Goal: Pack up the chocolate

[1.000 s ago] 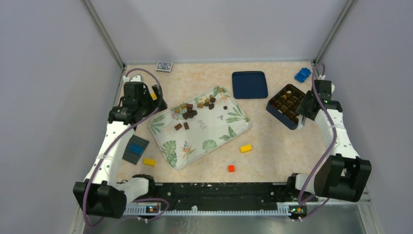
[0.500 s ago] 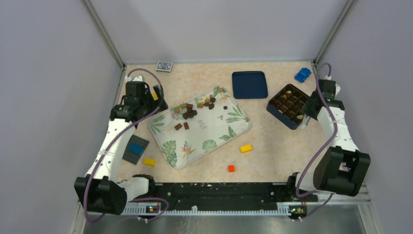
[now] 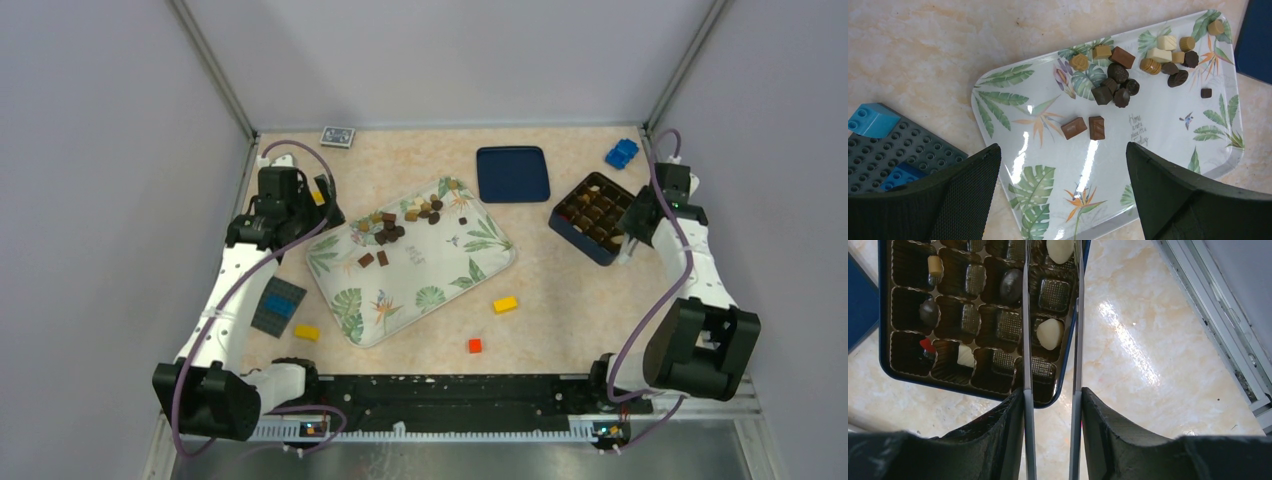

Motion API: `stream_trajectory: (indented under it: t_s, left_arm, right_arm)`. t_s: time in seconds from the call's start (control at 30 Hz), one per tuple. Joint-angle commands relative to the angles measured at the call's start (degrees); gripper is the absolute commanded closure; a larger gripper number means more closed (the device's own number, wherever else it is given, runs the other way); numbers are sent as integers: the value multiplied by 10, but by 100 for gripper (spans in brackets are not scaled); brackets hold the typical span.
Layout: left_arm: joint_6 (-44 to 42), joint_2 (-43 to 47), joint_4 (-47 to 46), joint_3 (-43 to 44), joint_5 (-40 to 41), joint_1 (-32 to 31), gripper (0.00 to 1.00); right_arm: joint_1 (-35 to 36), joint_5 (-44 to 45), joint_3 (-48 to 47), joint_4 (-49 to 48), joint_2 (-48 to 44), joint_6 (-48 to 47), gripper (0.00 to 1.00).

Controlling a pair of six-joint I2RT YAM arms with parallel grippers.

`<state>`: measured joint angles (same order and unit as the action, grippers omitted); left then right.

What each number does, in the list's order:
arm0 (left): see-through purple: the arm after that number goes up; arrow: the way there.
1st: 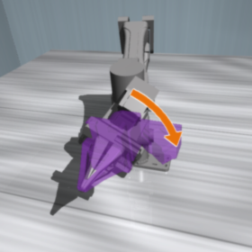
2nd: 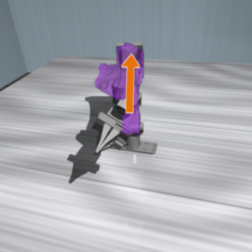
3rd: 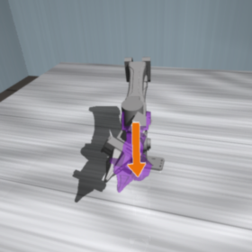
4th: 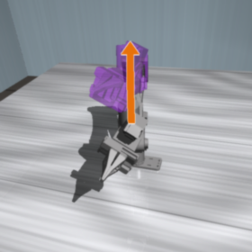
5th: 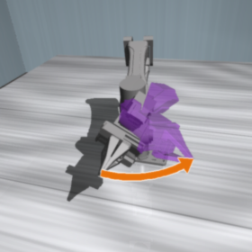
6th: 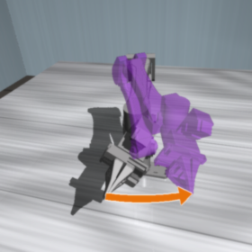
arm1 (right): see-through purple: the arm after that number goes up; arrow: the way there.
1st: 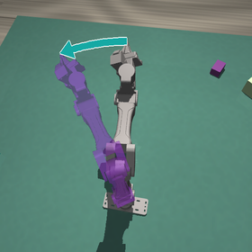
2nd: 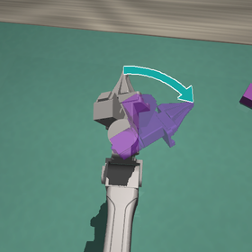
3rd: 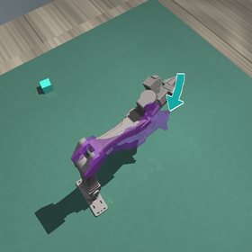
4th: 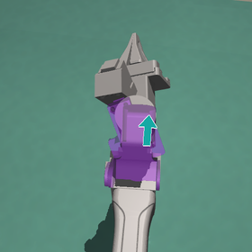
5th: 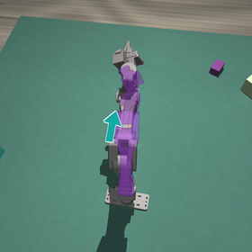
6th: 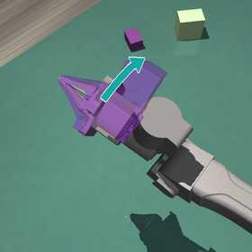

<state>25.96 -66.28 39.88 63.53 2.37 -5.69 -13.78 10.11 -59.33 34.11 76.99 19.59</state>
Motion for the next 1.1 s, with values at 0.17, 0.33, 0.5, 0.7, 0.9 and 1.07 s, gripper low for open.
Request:
stream_trajectory:
  t_s: [0.17, 0.33, 0.5, 0.7, 0.9, 1.07]
  left_arm:
    - [-5, 1, -22, 17, -1, 3, 1]
    - [0, 1, -24, 17, -2, 3, 1]
    - [5, -1, -25, 15, -10, 3, 1]
    - [4, 4, -19, 13, -6, 3, 1]
    - [3, 12, -15, 10, 0, 3, 1]
    - [4, 12, -14, 10, 2, 3, 1]
  right_arm:
    - [-2, -50, -31, -18, -95, 13, 64]
    - [112, -77, -41, -19, -132, 14, 79]
    - [325, -106, 1, -90, -119, 33, 82]
    - [491, -69, -41, -109, -4, 4, 78]
    - [561, -16, -125, -64, 109, -53, 74]
    - [567, -7, -143, -73, 145, -64, 66]
